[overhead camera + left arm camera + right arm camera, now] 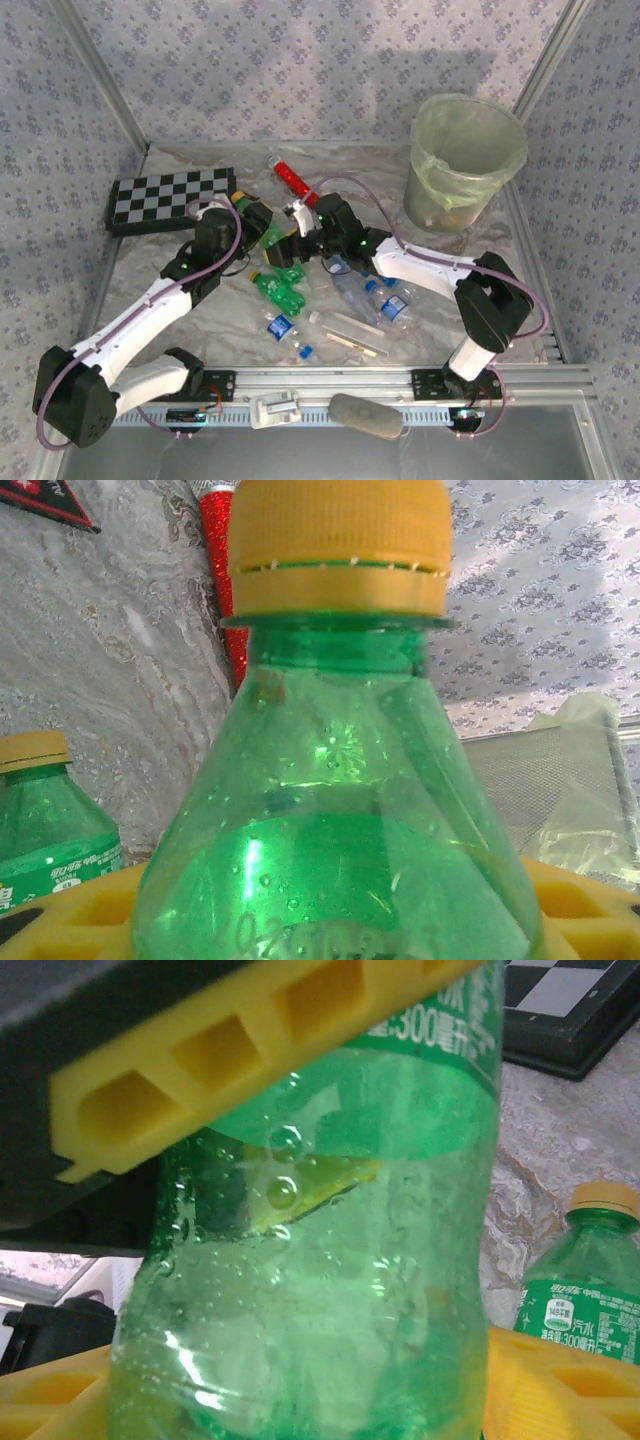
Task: Put the plastic bottles in the bin
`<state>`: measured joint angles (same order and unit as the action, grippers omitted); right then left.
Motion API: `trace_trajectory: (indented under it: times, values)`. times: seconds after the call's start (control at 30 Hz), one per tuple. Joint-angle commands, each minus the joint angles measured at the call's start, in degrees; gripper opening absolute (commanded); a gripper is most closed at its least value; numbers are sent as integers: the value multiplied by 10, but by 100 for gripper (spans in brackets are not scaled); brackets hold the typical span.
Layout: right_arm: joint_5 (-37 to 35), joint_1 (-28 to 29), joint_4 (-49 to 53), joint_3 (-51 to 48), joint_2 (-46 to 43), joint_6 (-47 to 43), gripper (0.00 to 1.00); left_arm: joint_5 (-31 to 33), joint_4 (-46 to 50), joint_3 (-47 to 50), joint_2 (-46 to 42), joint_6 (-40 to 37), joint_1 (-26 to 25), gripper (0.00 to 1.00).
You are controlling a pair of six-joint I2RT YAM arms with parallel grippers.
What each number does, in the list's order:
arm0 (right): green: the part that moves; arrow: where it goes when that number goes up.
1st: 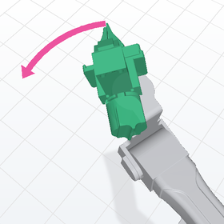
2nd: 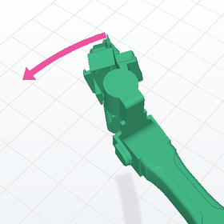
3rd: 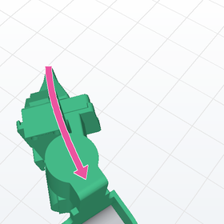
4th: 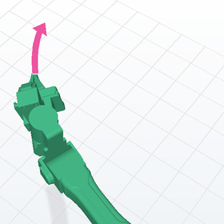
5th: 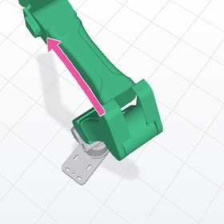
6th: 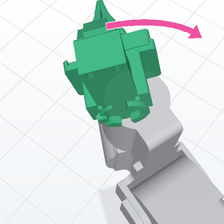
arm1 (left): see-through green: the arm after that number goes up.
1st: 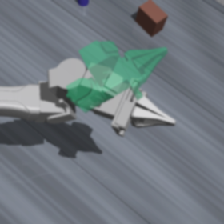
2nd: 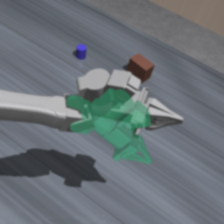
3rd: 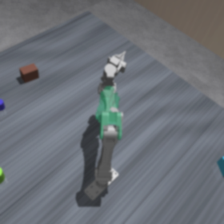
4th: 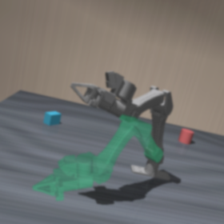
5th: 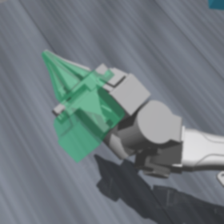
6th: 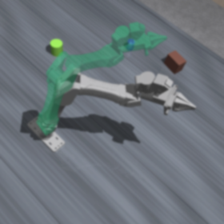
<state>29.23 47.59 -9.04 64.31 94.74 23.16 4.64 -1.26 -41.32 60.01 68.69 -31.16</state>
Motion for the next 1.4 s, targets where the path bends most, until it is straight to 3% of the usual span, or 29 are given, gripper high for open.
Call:
trace_trajectory:
  times: [0.0,0.17,0.5,0.6,0.67,0.83,1.1,1.37]
  values:
    - [2,-15,-26,8,14,9,72,-29,-41,5,-6,15,-7,58]
    - [20,-27,-50,5,21,21,63,-38,-46,5,0,19,-9,61]
    - [46,-33,-69,7,37,33,66,-52,-83,13,18,43,-19,63]
    - [49,-35,-72,5,36,35,58,-49,-81,13,18,44,-24,64]
    - [52,-37,-72,5,34,34,51,-49,-80,10,18,43,-24,70]
    - [51,-50,-56,3,25,22,47,-35,-60,-2,14,22,-23,100]
    - [52,-107,24,17,18,-14,47,-2,-54,-37,14,-45,17,100]
    - [34,-192,118,68,-14,-74,47,-3,-100,-65,96,-101,79,100]
